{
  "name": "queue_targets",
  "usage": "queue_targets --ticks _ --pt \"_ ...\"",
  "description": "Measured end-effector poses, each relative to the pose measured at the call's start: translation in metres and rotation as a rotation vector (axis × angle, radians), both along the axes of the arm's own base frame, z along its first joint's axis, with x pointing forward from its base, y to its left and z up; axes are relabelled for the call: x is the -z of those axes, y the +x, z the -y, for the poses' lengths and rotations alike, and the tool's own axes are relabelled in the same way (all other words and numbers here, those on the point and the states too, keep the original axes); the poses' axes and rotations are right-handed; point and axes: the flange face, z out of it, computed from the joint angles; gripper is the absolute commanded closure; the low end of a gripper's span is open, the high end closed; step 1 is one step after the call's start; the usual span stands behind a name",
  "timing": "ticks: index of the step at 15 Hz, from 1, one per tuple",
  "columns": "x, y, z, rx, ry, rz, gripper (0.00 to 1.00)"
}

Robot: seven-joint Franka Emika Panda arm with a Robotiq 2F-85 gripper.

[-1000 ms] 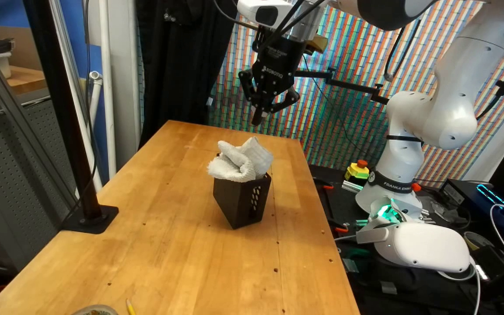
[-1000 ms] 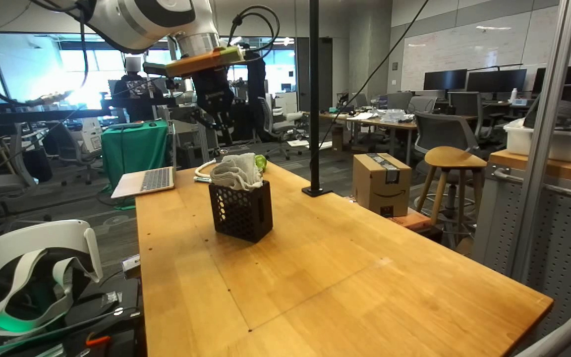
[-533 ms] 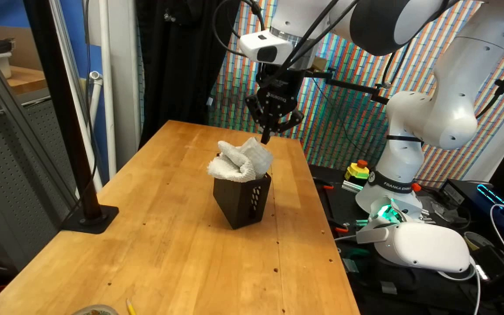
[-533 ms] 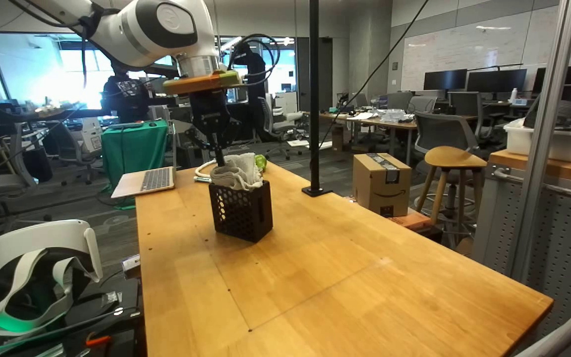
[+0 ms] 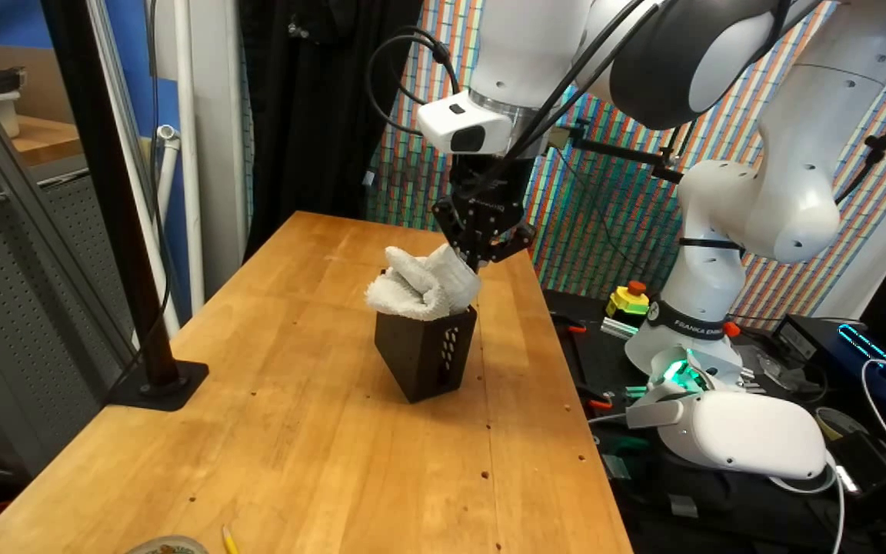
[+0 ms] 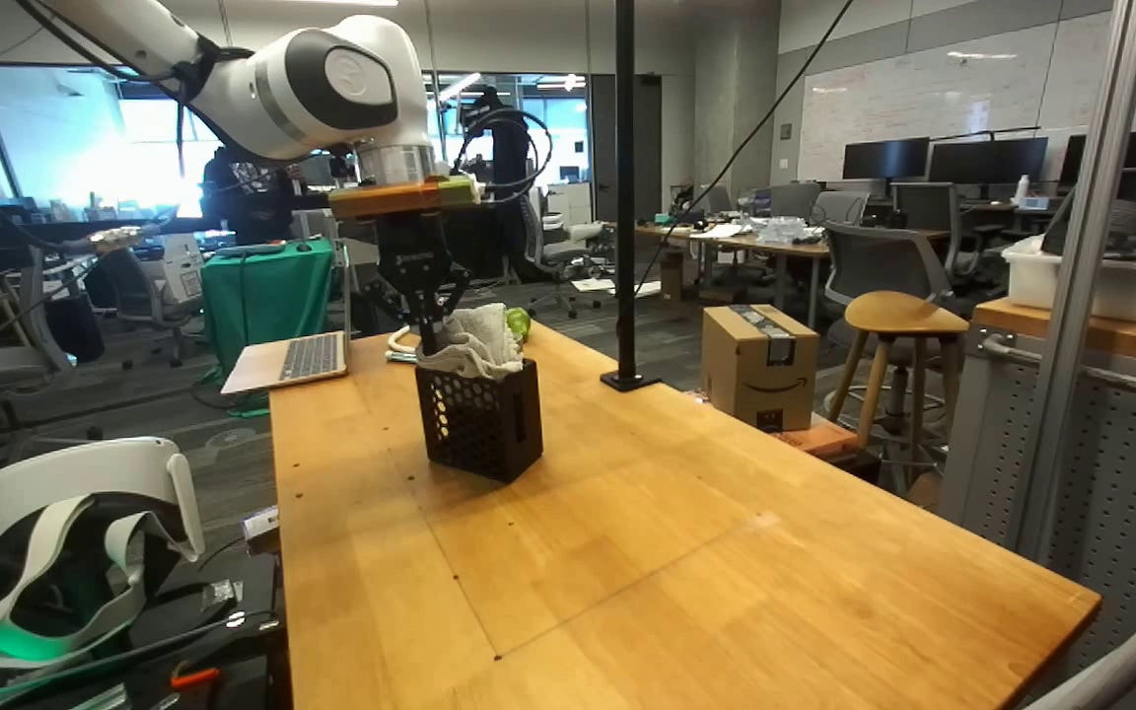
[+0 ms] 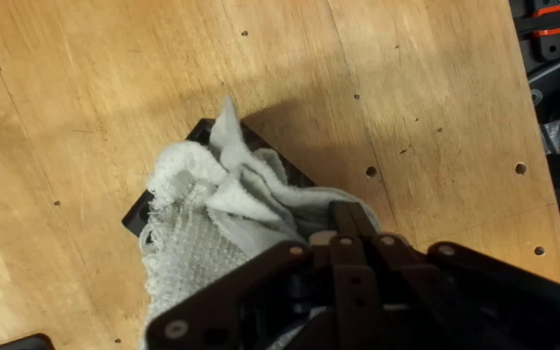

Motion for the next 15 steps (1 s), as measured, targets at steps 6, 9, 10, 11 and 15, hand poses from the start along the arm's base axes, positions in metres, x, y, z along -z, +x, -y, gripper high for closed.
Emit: queue_targets --ticks 6,9,10,11,15 --pt "0.009 0.005 -0.010 -0.019 0.026 0.019 0.97" --pt "0.009 0.006 -0.015 -0.030 0.036 0.030 0.97" --pt "0.010 0.007 -0.017 -0.033 0.037 0.033 0.97" --pt "0.010 0.008 -0.018 -0.037 0.037 0.036 0.97" --pt "0.015 0.013 -0.020 -0.046 0.025 0.039 0.97"
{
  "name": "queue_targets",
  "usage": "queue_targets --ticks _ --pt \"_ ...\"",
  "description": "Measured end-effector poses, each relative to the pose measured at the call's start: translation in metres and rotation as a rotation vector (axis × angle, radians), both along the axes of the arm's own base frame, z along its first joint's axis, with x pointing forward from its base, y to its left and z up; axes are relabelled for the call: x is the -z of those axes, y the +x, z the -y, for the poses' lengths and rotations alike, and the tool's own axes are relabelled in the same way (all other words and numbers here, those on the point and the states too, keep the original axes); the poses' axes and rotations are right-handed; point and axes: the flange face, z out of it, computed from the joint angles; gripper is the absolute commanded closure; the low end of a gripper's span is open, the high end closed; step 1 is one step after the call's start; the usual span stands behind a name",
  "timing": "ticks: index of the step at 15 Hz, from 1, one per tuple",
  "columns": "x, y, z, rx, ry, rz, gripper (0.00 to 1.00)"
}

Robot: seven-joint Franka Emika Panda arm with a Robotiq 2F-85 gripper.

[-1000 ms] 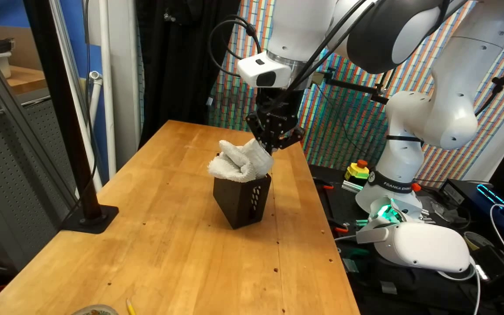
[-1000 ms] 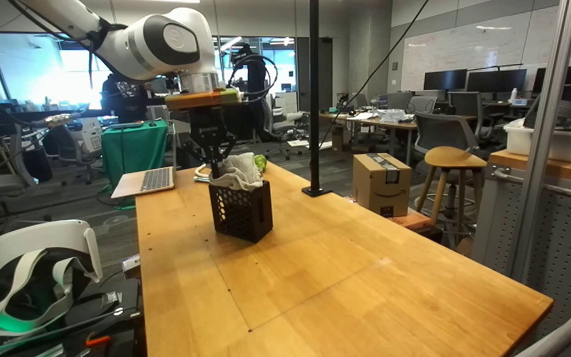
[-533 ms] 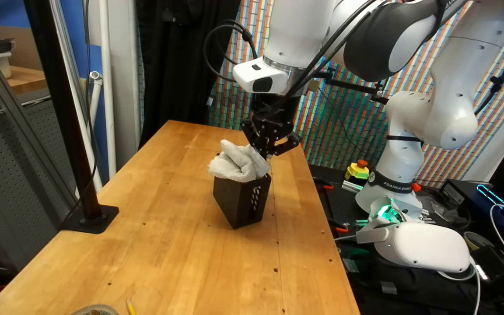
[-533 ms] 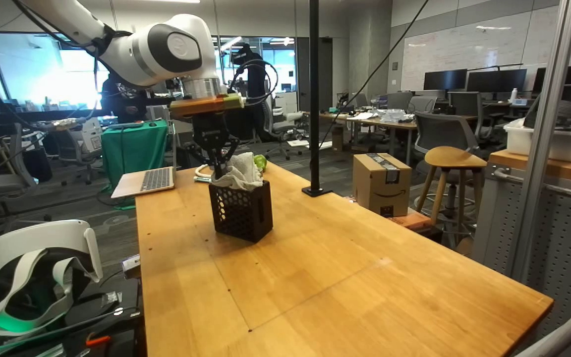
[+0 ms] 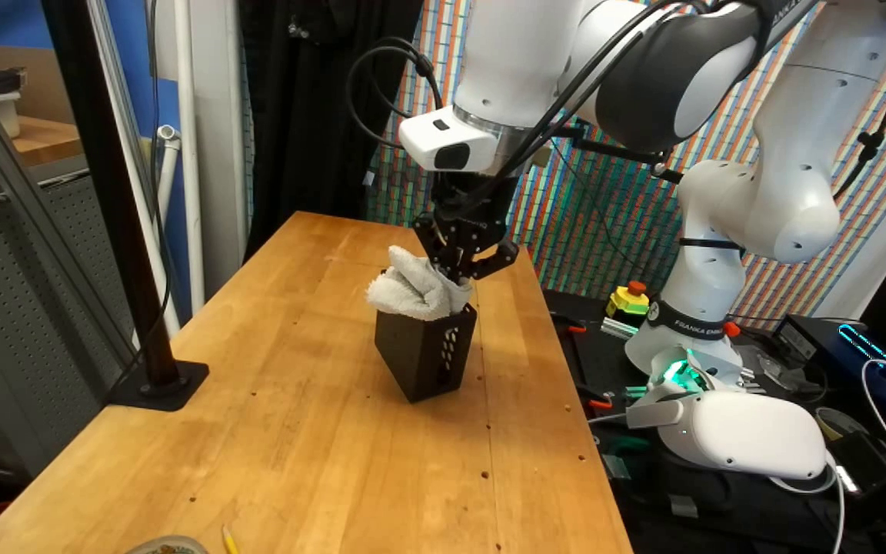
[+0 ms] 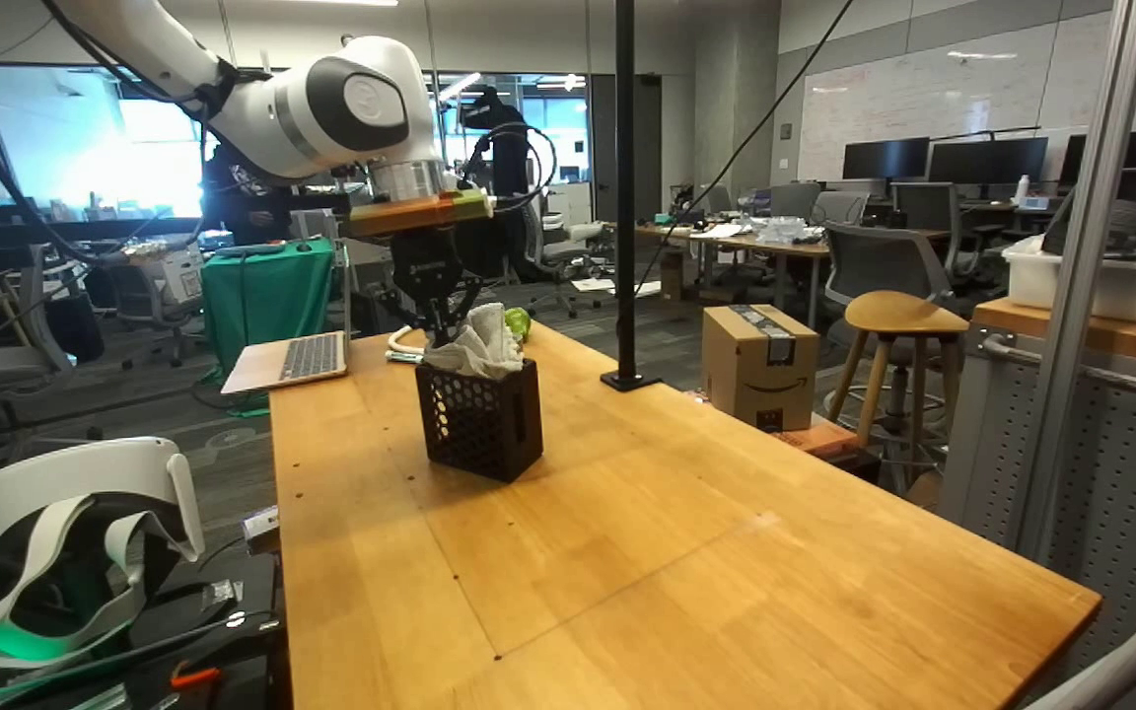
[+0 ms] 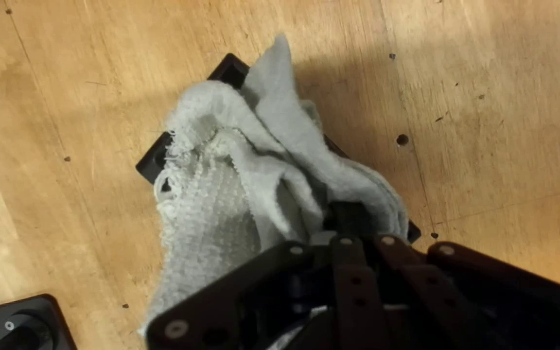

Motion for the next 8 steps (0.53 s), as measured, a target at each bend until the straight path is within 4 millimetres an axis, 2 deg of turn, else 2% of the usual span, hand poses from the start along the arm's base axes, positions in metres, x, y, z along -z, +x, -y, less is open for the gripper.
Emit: queue_targets --ticks 3,8 --pt "0.011 0.005 -0.001 0.001 -0.022 -0.003 0.97" --pt "0.040 0.009 -0.008 0.004 -0.050 -0.028 0.97"
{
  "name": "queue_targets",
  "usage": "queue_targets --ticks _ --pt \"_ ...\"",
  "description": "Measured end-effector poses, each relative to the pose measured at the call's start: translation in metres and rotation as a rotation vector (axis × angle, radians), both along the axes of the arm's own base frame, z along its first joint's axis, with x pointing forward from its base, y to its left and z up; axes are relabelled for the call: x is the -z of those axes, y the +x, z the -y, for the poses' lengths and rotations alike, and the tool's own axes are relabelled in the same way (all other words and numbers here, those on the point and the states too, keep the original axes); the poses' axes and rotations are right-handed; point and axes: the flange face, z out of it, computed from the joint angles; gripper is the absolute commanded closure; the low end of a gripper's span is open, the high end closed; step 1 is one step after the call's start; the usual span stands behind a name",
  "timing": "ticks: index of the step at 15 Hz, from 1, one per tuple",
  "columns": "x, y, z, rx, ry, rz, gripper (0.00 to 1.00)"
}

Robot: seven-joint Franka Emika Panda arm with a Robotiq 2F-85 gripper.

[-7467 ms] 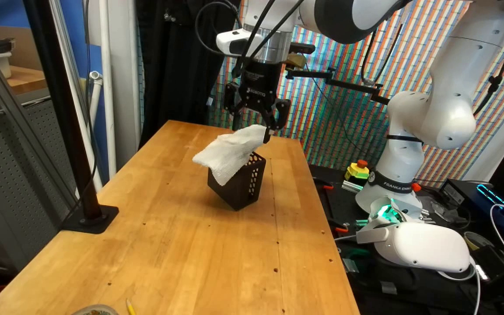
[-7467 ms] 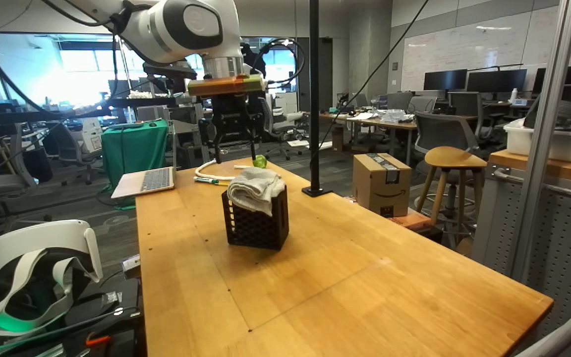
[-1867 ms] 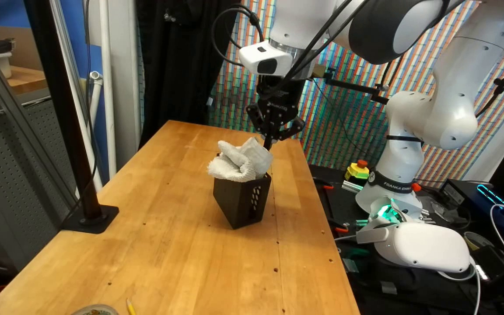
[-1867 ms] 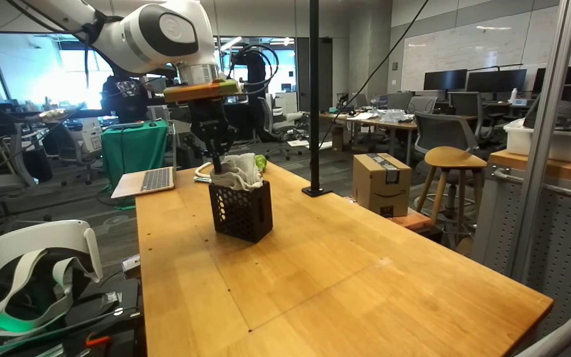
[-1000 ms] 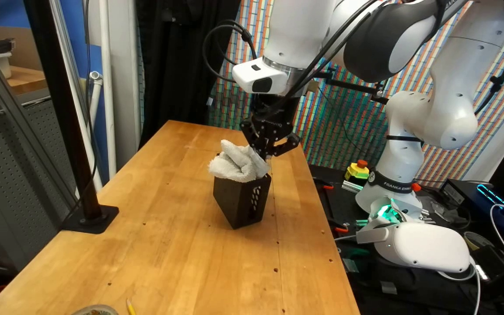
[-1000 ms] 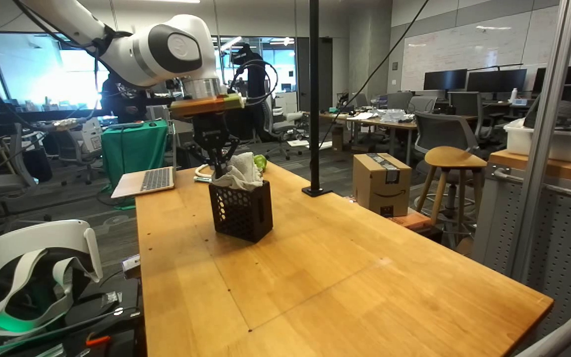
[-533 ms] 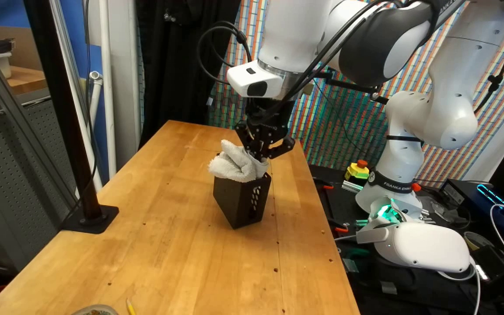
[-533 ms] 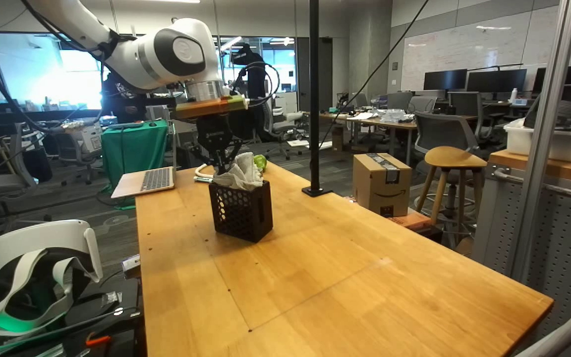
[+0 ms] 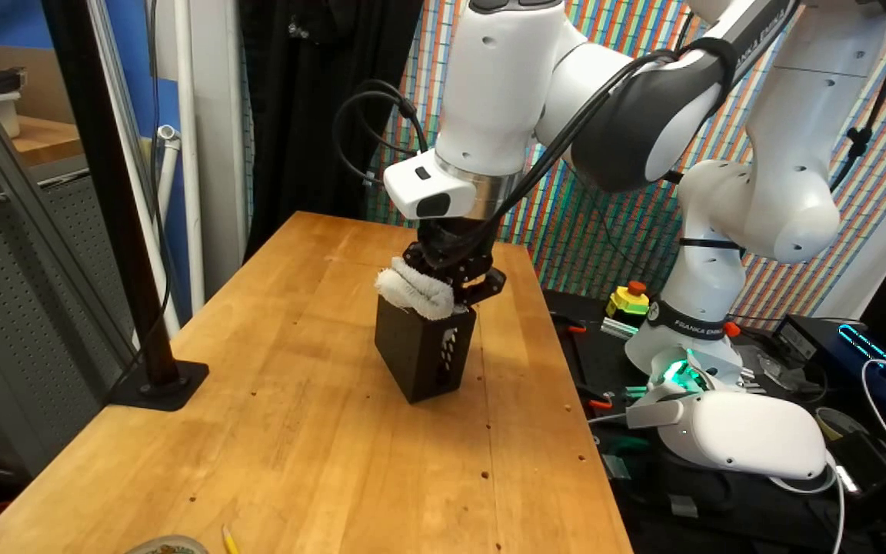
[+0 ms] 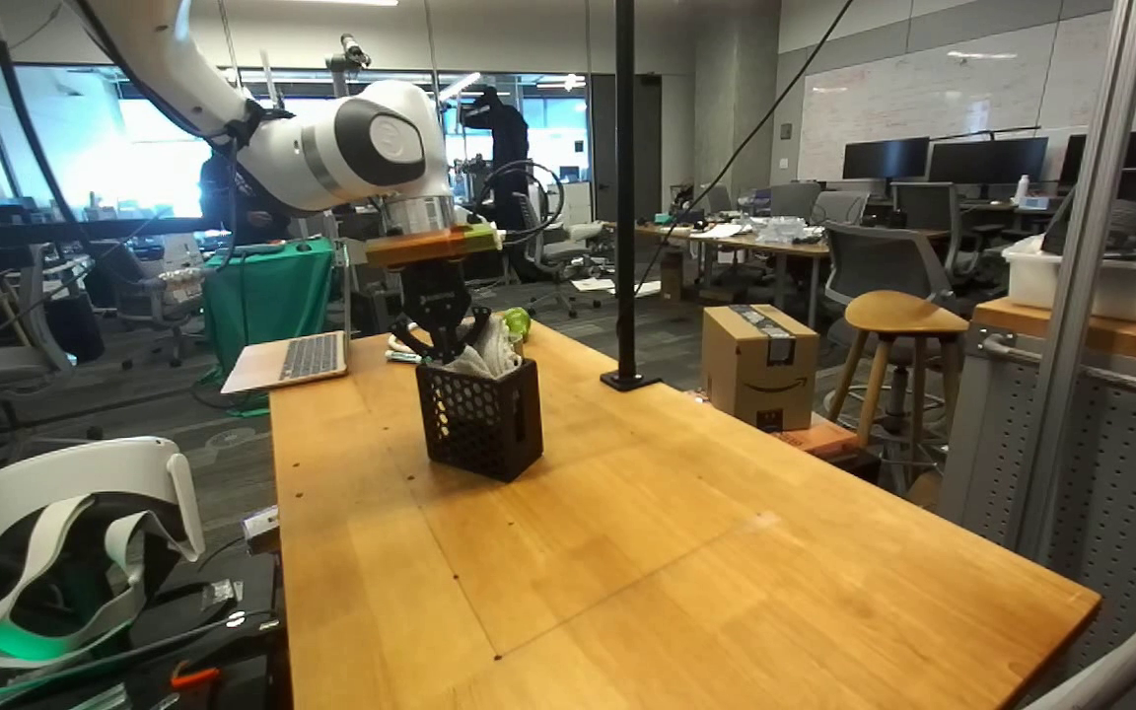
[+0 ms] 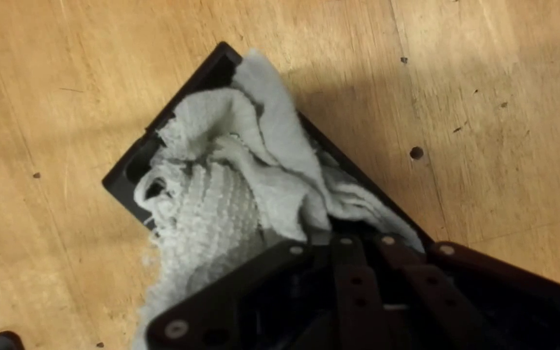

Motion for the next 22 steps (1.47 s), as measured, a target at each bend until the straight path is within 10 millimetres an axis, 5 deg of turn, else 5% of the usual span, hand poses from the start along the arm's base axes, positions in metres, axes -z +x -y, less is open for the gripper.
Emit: queue_targets --ticks 14,22 --pt "0.007 0.012 -0.005 0.016 -0.028 -0.036 0.97" --pt "-0.047 -0.004 -0.042 -0.100 -0.006 0.072 0.97"
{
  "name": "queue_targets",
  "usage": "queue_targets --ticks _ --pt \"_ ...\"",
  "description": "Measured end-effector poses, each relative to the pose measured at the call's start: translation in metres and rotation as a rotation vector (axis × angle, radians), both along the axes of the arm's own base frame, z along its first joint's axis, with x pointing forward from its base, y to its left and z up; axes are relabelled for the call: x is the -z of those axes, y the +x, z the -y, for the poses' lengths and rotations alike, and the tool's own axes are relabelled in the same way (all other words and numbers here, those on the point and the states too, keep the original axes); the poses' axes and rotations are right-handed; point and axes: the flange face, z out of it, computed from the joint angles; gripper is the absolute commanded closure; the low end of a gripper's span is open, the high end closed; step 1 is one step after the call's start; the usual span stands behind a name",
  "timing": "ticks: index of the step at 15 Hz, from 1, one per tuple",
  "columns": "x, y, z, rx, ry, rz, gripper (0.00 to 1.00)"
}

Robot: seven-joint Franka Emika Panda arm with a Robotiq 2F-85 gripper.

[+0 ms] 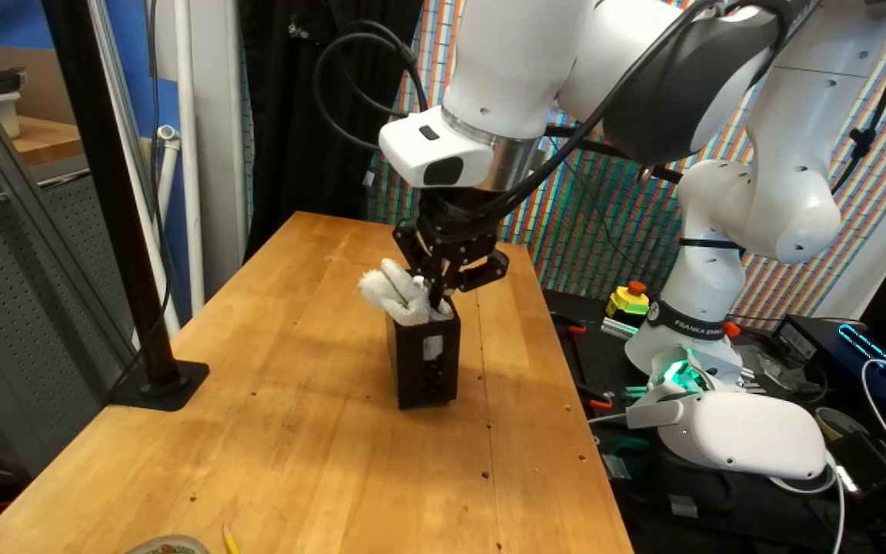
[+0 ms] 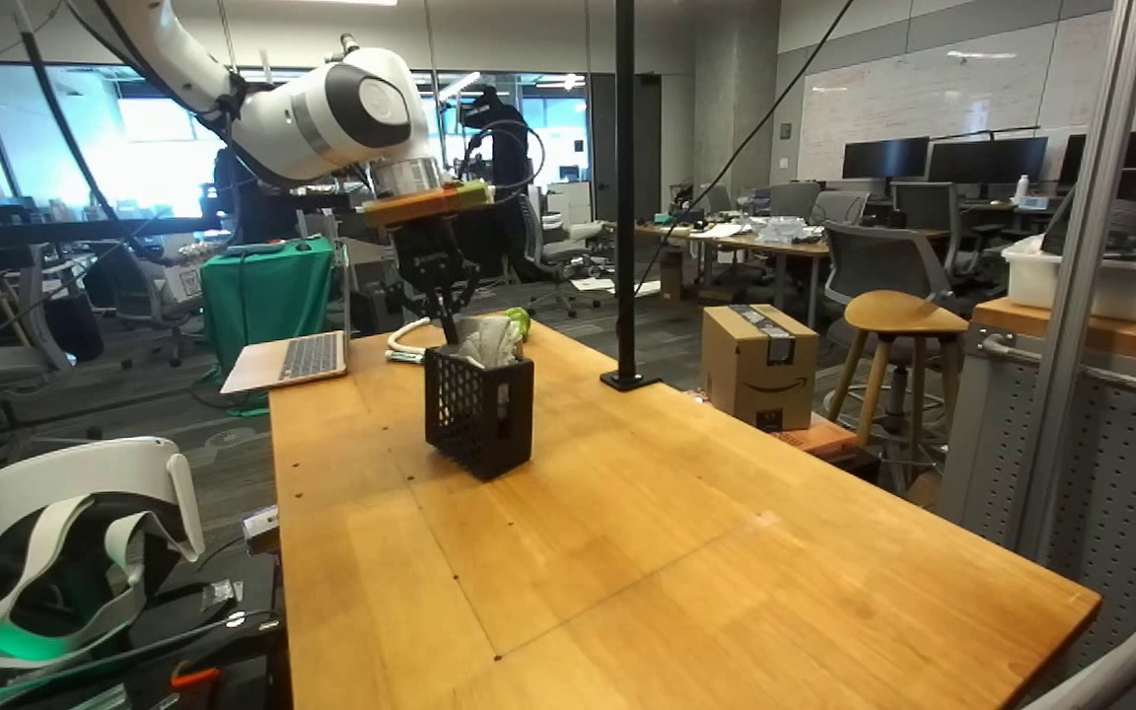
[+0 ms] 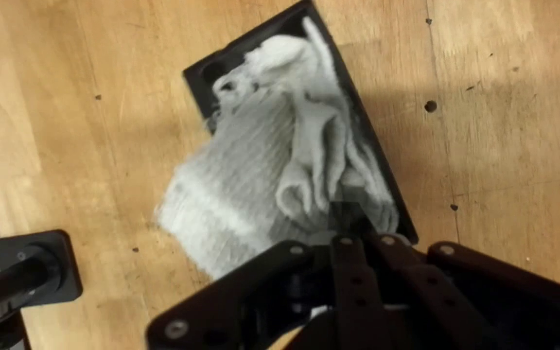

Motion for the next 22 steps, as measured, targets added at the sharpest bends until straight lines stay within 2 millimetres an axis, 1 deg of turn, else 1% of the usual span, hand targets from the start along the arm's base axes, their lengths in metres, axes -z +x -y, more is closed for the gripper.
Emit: queue_targets --ticks 3,5,8,11,14,16,22 --pt "-0.023 -0.014 -0.014 -0.041 0.014 0.042 0.97" --pt "-0.034 -0.020 -0.020 -0.065 0.023 0.064 0.97" --pt "-0.043 -0.024 -0.027 -0.107 0.024 0.095 0.97" --pt "-0.046 -0.019 -0.029 -0.147 -0.002 0.141 0.97" --pt "-0.043 -0.006 -0.028 -0.172 -0.027 0.174 0.97" --pt "-0.037 0.005 -0.026 -0.178 -0.036 0.182 0.97" --pt "-0.004 0.042 -0.013 -0.178 -0.072 0.169 0.97"
